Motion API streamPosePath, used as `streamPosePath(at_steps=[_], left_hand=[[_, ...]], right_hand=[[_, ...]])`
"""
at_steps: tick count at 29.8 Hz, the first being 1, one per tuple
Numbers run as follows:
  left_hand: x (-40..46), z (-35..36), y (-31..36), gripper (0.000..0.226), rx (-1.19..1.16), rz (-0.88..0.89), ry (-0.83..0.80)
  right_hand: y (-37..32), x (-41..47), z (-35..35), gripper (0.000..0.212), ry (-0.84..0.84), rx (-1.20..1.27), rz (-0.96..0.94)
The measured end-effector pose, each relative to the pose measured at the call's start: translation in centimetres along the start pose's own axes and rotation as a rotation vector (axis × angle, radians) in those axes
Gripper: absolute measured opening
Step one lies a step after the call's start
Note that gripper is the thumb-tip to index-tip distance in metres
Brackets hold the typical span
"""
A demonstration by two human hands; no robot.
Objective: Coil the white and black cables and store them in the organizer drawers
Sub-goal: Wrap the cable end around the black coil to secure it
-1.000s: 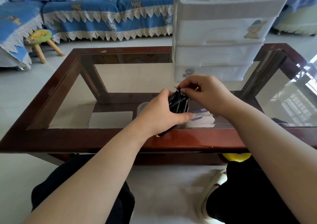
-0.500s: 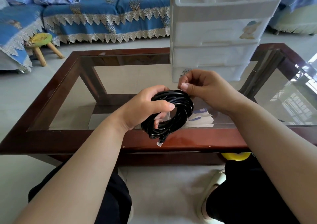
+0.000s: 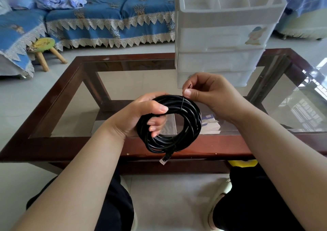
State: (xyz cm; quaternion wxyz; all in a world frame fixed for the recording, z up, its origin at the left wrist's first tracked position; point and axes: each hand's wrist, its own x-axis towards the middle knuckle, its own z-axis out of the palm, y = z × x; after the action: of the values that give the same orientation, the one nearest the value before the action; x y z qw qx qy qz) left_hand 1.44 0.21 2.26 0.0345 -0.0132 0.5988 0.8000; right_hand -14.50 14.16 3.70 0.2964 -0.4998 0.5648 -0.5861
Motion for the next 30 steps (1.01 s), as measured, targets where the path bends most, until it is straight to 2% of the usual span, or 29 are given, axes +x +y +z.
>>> streamPosePath(at_steps=[4,9,12,16,18,22,25,27,30], left_hand=[[-0.2,0.0,0.1,0.04,0.061,-0.005,0.043],[-0.4,-0.4,0.7,0.049,0.318,-0.072,0.121],[-0.7,-0.2,1.2,0.044,0.465,-0.127,0.164],[-0.2,0.5,0.8,0.033,0.604,-0.087,0.36],[0.2,1.0,0.3,0.039,0.79,-0.049,0.474],[1.1,2.2,-1.7,0.053,1.399,0.012,0.643],[1.7,2.3,-3.3,0.06,1.718,0.098,0.745],[1.7,2.2,-3.9,0.06,1.847,0.171,0.776],[1.9,1.8,-4.1,0.061,1.988,0.213,0.812]], right_hand=[[-0.2,0.1,0.3,0.009,0.067,-0.18,-0.063],[-0.1,0.2,0.4,0.019,0.099,-0.441,-0.082],[0.0,0.1,0.9,0.02,0.096,-0.573,-0.087],[0.4,0.6,1.4,0.009,0.219,-0.769,-0.065],[0.8,1.1,1.7,0.014,0.242,-0.877,0.002],[1.5,2.1,1.8,0.029,0.189,-0.931,0.241],[1.5,2.7,1.7,0.042,0.109,-0.83,0.416],[1.2,2.8,1.8,0.041,0.127,-0.531,0.574],[1.6,3.1,1.6,0.025,0.171,-0.001,0.775]])
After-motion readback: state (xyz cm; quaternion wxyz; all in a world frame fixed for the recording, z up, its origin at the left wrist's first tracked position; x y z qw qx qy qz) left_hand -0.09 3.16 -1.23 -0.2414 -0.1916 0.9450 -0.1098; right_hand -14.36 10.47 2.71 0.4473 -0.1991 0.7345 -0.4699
